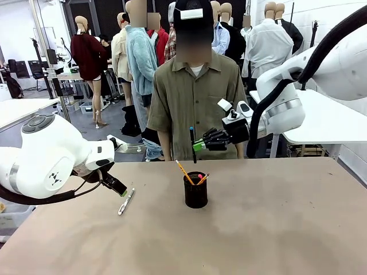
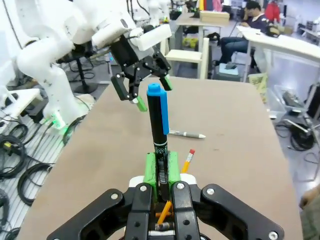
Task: Place the pens into the pen holder.
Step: Pick up a writing instrument from the table and place it into the Pen holder.
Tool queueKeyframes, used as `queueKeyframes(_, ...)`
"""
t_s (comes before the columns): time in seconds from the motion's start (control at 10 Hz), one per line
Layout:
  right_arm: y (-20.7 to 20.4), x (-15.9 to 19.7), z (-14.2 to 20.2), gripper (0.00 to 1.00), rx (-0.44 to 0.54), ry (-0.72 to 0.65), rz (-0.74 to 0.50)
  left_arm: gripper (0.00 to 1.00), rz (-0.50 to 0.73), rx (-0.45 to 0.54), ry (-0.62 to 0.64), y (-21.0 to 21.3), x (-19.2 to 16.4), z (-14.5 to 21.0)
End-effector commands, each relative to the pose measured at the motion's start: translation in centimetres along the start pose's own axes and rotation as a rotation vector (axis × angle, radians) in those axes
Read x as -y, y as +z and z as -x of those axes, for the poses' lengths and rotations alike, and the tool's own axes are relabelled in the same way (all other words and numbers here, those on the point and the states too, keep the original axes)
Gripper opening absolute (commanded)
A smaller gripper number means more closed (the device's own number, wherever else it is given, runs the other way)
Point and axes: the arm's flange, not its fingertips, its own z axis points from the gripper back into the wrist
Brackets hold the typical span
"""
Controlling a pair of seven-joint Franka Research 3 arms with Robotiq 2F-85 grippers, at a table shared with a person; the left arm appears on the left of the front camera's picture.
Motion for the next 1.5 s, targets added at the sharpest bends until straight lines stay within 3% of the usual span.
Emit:
queueKeyframes(0.0, 0.1, 1.6, 0.4, 0.0, 0.013, -0.025, -0.081, 1.0, 0.001, 0.002, 0.005, 0.1, -0.2, 0.1)
queueKeyframes(1.4, -2.2, 3.6, 5.6, 0.0, -0.033, -0.141, -0.171, 1.0, 0.001, 0.002, 0.005, 0.1, -0.2, 0.1)
